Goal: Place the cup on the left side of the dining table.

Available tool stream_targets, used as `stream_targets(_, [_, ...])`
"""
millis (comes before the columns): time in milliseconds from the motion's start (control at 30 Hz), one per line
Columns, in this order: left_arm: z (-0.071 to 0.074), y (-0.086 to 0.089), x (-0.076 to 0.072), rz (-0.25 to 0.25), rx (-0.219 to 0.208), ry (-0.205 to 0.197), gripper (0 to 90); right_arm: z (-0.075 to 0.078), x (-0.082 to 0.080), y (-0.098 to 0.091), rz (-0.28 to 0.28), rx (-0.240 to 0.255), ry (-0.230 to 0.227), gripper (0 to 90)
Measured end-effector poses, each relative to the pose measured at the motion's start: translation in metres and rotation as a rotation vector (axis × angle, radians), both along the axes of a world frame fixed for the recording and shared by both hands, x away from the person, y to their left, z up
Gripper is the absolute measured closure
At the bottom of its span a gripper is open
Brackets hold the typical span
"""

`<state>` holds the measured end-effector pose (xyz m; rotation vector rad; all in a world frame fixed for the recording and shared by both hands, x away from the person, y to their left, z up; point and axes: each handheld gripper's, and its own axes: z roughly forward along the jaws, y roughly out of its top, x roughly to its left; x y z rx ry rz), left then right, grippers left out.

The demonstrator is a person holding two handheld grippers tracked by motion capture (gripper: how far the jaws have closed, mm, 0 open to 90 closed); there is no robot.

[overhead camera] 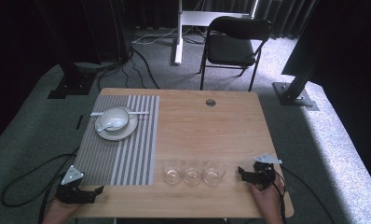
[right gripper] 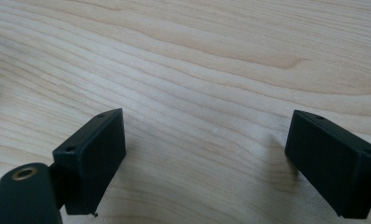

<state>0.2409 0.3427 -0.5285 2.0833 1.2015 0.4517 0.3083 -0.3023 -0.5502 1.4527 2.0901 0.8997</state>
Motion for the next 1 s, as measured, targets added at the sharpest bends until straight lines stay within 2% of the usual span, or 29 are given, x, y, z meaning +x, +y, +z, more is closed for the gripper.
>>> stream_targets(433, [0.006, -0.019, 0.005, -0.064, 0.003, -0.019, 0.3, 0.0, 0.0, 0.0, 0.0, 0.0, 0.0, 11.6])
stream_targets(767, [0.007, -0.032, 0.008, -0.107, -0.016, -0.026, 0.3, 0.0, 0.0, 0.0, 0.0, 0.0, 0.0, 11.6])
stream_targets(900, [0.01, -0.038, 0.009, -0.129, -0.014, -0.033, 0.3, 0.0, 0.0, 0.0, 0.0, 0.0, 0.0, 11.6])
stream_targets(1000, [0.012, -0.045, 0.011, -0.144, 0.007, -0.038, 0.4, 0.0, 0.0, 0.0, 0.0, 0.0, 0.0, 11.6])
